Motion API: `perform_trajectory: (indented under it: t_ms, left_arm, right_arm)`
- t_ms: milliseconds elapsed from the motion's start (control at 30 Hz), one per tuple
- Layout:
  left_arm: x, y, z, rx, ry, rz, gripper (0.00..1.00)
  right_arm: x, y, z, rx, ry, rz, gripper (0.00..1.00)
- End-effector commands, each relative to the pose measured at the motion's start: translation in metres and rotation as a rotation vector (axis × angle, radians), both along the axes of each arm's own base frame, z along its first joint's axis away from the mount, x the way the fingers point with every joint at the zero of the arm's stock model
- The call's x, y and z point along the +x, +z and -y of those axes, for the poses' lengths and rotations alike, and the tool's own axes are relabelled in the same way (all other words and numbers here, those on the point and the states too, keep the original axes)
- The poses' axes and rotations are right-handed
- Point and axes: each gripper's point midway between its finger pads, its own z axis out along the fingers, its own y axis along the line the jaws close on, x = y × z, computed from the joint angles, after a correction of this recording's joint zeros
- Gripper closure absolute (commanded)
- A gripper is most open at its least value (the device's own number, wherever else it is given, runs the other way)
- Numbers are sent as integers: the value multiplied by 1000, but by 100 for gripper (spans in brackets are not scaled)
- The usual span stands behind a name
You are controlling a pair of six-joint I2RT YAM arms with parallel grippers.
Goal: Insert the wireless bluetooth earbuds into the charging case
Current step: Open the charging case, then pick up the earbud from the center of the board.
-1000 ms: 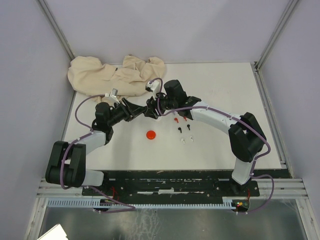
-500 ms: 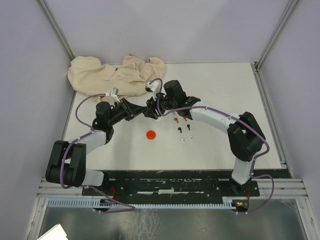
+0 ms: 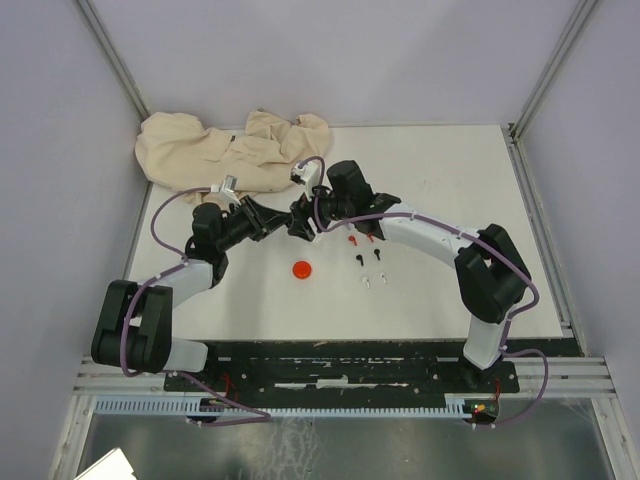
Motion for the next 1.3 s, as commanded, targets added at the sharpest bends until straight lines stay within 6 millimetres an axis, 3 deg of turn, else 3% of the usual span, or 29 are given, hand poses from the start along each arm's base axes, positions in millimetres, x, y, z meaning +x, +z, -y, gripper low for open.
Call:
perform_trajectory:
  t_ms: [0,133,267,633,867,1133,1267]
  left_arm:
    - [10,22,-3,2,40,78,97]
    - [11,22,-8,20,73,85,97]
    - [11,23,-10,40,96,97,97]
    - [1,38,16,37,44,151,97]
    - [1,51,13,32,69,176,97]
    - [0,56,11,29,85,182,97]
    - [5,53,7,46,121,172,97]
  right_arm:
    - [8,46,5,78,-55,84,21]
    - [11,63,23,97,-157,105,6]
    - [18,71,42,73,-278,87,0]
    - [44,44,55,-23,-424,40,1]
    - [47,23,58,-58,-436,-1,1]
    - [44,16,57,-48,-434,-18,1]
    - [46,17,77,-93,-518,-8,0]
